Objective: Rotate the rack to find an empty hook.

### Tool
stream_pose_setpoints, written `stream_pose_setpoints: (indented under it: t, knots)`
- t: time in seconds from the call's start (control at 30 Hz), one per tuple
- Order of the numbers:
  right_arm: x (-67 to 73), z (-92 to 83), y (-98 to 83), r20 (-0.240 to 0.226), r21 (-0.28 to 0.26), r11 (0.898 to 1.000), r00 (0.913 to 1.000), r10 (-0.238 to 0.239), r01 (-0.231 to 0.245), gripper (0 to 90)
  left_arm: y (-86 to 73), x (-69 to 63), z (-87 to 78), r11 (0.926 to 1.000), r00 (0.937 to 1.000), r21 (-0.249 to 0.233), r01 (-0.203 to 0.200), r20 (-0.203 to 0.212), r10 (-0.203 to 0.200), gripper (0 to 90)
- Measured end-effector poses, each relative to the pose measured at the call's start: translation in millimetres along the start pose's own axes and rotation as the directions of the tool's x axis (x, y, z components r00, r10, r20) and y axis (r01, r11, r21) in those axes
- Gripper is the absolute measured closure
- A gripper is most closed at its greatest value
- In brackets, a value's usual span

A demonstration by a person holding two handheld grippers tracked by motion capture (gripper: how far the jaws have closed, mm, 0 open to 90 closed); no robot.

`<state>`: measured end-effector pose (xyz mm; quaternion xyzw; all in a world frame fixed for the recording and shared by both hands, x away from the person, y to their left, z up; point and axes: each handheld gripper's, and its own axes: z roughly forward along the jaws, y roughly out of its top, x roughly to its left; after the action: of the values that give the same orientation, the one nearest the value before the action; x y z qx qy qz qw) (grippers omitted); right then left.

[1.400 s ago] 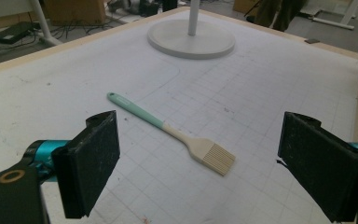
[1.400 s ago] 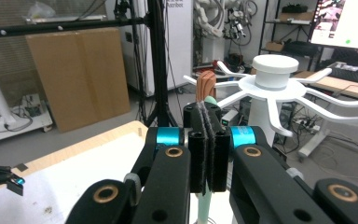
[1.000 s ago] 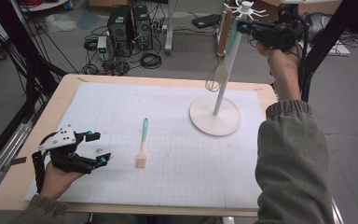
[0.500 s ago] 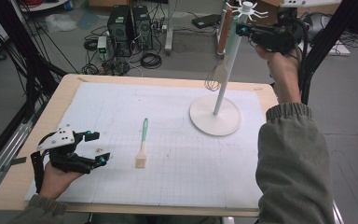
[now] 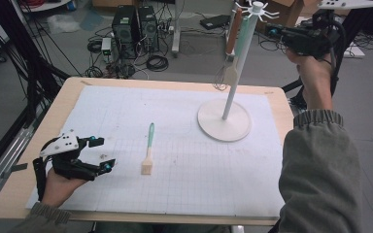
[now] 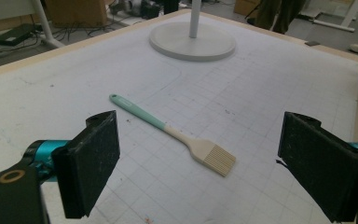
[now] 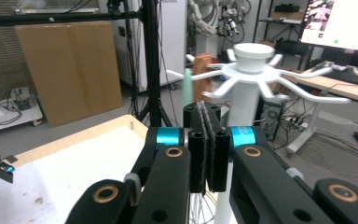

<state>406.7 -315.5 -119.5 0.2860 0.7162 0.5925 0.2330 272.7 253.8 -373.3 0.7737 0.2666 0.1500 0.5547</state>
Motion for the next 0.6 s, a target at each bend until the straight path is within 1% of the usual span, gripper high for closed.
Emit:
stream_pose_setpoints:
  t: [0.13,0.17,0.27,0.3,0.47,0.53,0.6]
  knots:
    - [-5.7,-3.8,1.1,0.033,-0.013,1.0,0.9993,0.019,-0.018,89.6,0.0,-0.2,0.9,1.0,1.0,0.006,-0.004,0.003,0.004,13.1]
    - [-6.8,-3.2,1.9,0.037,-0.014,1.0,0.9991,0.021,-0.02,89.6,-0.1,-0.6,1.2,1.0,1.0,0.004,0.002,0.005,-0.002,13.1]
    - [-7.9,-0.5,4.0,0.042,-0.012,1.0,0.9988,0.025,-0.025,89.6,-0.2,-0.3,0.8,1.0,1.0,0.006,-0.001,0.005,0.001,13.1]
    - [-8.2,1.0,4.7,0.043,-0.012,1.0,0.9989,0.019,-0.018,89.6,-0.2,-0.2,0.7,1.0,1.0,0.005,0.002,0.005,-0.002,13.1]
    - [-2.6,8.7,6.7,0.029,-0.005,1.0,0.9995,0.014,-0.014,89.6,-0.4,-0.2,0.6,1.0,1.0,0.006,-0.001,0.005,0.001,13.1]
    - [-0.7,11.4,7.2,0.03,-0.007,1.0,0.9995,0.007,-0.007,89.6,0.1,-0.5,0.1,1.0,1.0,0.003,-0.003,0.005,0.003,13.1]
    - [1.4,13.0,7.4,0.029,-0.005,1.0,0.9995,0.009,-0.009,89.6,0.2,-0.5,0.0,1.0,1.0,0.003,-0.001,0.005,0.001,13.1]
